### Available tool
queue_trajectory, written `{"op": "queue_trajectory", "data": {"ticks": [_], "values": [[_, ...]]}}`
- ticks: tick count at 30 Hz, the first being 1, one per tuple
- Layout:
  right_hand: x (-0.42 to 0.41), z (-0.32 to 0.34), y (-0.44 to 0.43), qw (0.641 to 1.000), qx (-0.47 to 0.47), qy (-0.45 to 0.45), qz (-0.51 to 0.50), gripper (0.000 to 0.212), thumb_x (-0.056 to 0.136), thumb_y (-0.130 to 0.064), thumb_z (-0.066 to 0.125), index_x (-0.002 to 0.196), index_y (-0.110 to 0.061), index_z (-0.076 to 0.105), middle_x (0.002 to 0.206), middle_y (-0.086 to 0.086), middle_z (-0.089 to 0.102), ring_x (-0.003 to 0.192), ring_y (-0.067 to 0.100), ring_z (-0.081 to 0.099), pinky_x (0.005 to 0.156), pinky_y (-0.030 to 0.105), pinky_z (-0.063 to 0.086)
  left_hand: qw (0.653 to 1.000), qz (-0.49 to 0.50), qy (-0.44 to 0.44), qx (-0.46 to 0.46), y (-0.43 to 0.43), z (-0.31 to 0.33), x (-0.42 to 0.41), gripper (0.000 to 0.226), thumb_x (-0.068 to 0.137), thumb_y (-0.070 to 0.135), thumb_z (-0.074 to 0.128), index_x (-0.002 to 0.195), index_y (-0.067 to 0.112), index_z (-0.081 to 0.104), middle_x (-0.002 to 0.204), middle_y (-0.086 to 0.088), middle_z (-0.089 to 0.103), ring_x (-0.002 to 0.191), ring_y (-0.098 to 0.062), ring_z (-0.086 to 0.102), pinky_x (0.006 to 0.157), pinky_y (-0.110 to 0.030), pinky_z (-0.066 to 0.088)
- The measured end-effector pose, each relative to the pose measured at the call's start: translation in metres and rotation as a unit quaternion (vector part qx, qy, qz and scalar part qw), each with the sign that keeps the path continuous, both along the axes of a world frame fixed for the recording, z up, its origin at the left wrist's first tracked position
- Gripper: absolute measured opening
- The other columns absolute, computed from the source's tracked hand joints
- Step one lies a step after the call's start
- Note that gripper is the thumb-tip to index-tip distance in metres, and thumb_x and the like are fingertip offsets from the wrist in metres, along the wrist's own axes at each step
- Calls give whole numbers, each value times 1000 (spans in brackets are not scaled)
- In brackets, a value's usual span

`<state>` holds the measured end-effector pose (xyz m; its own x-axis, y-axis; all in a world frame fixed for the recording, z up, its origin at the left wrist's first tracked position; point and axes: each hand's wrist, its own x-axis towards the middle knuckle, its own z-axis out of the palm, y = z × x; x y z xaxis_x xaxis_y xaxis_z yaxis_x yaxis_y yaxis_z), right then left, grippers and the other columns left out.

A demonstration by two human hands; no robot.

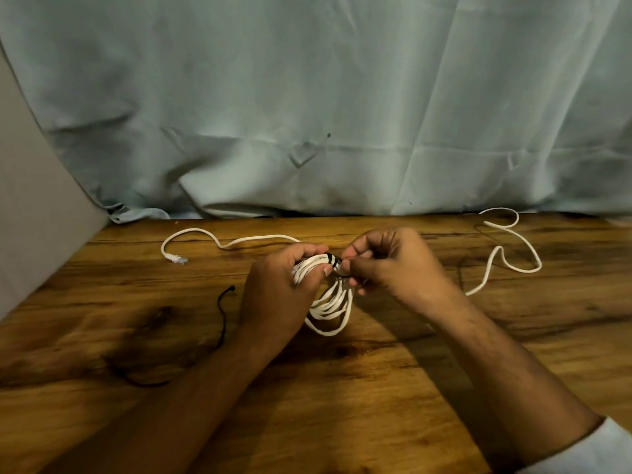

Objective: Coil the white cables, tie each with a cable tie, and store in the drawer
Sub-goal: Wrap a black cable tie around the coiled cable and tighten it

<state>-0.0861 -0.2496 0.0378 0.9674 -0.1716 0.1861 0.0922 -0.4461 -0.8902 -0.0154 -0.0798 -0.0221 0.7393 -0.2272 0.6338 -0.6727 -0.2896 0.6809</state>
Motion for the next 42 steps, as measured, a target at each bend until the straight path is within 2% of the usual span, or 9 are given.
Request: {"op": "queue_trajectory", "data": {"ticks": [2, 5, 12, 16, 21, 26, 35, 42], "values": [[0, 0, 0, 998, -51, -7, -24, 11, 91, -5, 75, 86, -15, 78, 78, 6, 78, 70, 19, 75, 66, 31, 63, 1000, 1, -7, 3, 0, 1, -1, 23, 88, 18, 76, 111, 21, 77, 100, 13, 76, 92, 0, 70, 80, -33, 60], [2, 0, 0, 994, -99, -8, -39, 14, 90, -9, 77, 82, -20, 79, 74, -2, 78, 68, 10, 74, 70, 32, 63, 1000, 3, -11, 17, -1, 1, -3, 22, 89, 21, 75, 111, 24, 77, 100, 14, 76, 92, 0, 70, 79, -33, 60], [2, 2, 2, 989, -143, -1, -43, 21, 91, -8, 77, 77, -23, 76, 65, -7, 75, 57, 3, 70, 64, 28, 59, 999, 10, -25, 40, -2, 0, -5, 23, 90, 27, 74, 112, 26, 76, 103, 14, 76, 93, 0, 69, 80, -34, 60], [2, 4, 2, 984, -169, -3, -63, 21, 90, -6, 76, 75, -21, 77, 66, -4, 75, 59, 7, 73, 69, 37, 65, 997, 15, -39, 61, -2, 2, -8, 24, 91, 30, 72, 115, 27, 75, 105, 13, 75, 94, -1, 68, 81, -34, 59], [-1, 7, 4, 980, -190, -11, -63, 14, 89, -12, 79, 79, -21, 78, 70, -5, 77, 61, 8, 73, 70, 42, 66, 997, 11, -39, 72, -2, 2, -9, 25, 92, 29, 72, 116, 29, 75, 106, 15, 75, 95, 1, 67, 82, -32, 59], [-2, 8, 3, 979, -193, -12, -60, 12, 84, -17, 84, 75, -21, 78, 69, -6, 76, 63, 8, 73, 70, 44, 65, 998, -3, -26, 55, -3, 1, -8, 23, 91, 27, 73, 114, 28, 76, 104, 15, 75, 95, 1, 68, 81, -33, 59], [2, 6, -2, 984, -173, -13, -43, 13, 85, -11, 82, 74, -18, 78, 66, -3, 75, 60, 12, 74, 70, 46, 66, 998, 4, -46, 47, -2, 3, -8, 23, 90, 25, 74, 113, 25, 76, 104, 13, 76, 95, 0, 69, 80, -34, 60], [0, 9, -4, 986, -161, -9, -28, 12, 89, -9, 78, 80, -17, 79, 70, -1, 77, 60, 13, 75, 69, 41, 66, 997, 1, -43, 59, -2, 3, -9, 24, 91, 29, 73, 115, 26, 75, 104, 14, 75, 94, 0, 69, 79, -33, 60]]}}
